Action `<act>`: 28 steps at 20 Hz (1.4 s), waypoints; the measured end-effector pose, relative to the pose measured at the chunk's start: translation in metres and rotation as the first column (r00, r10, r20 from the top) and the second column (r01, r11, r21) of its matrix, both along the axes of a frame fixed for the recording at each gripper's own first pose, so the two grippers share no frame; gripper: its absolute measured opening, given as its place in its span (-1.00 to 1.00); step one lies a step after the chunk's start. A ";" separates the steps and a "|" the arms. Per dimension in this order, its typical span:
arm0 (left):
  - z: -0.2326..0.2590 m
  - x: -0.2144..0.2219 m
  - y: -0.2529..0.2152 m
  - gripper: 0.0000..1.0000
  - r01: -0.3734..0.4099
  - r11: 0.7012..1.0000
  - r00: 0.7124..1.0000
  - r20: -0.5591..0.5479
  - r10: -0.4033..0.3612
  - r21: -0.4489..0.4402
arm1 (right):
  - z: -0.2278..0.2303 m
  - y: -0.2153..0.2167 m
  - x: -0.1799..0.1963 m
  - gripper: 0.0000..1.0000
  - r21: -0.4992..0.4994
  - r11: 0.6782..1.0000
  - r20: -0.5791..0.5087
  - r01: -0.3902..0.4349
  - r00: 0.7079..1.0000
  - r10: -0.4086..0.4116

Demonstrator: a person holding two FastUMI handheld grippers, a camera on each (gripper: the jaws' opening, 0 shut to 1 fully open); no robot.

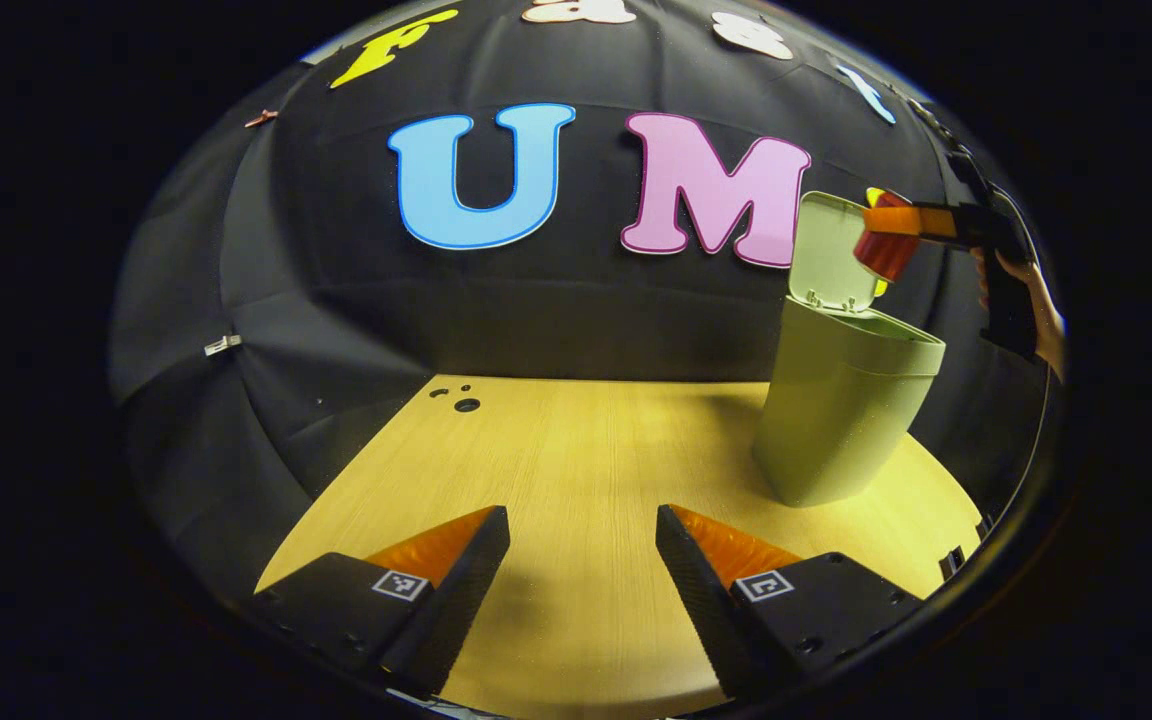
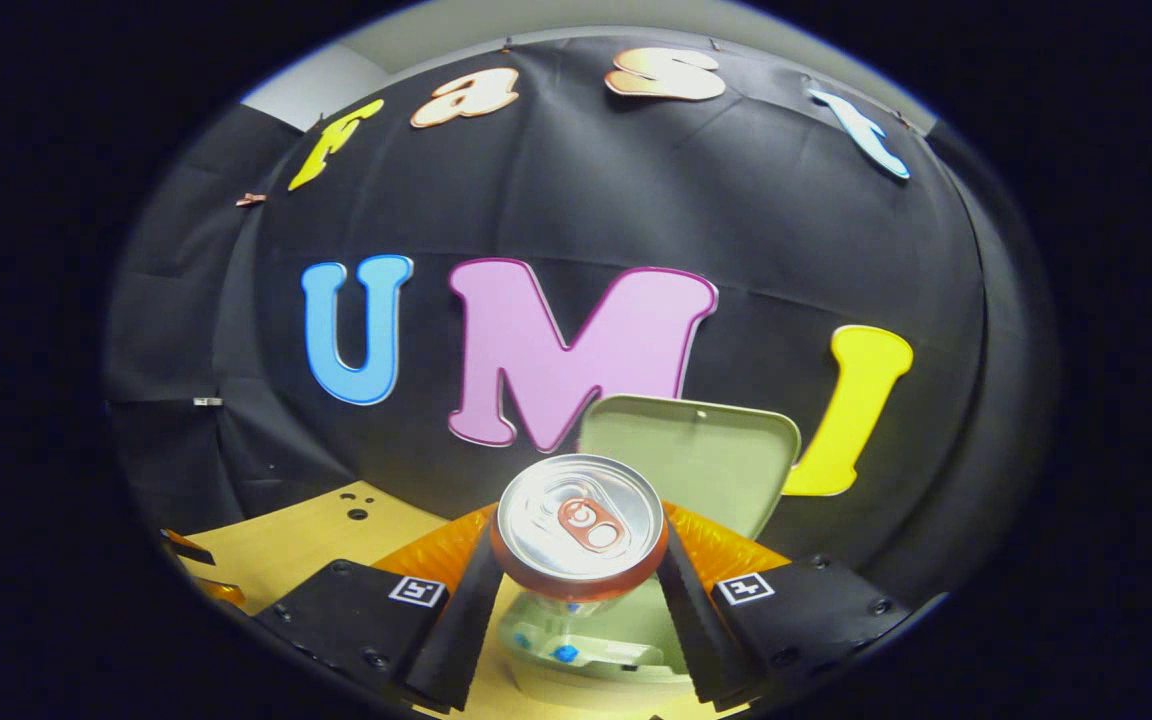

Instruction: Press the lid of the desktop garbage bin to open it, pick up the crumpled paper on the desktop and throw it into the bin, then pick up the pop can on the desktop and drop it into the bin, and finally close the garbage bin lid.

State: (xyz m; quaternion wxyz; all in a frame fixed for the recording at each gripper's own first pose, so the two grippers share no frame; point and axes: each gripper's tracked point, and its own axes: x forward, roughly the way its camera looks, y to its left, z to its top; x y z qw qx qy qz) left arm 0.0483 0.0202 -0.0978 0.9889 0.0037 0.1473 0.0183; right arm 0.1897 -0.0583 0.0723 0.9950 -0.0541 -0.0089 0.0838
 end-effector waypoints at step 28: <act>0.001 -0.018 -0.001 0.91 -0.098 0.995 0.995 -0.003 0.098 -0.014 | 0.080 -0.034 0.074 0.94 0.081 0.991 0.057 0.102 0.993 -0.107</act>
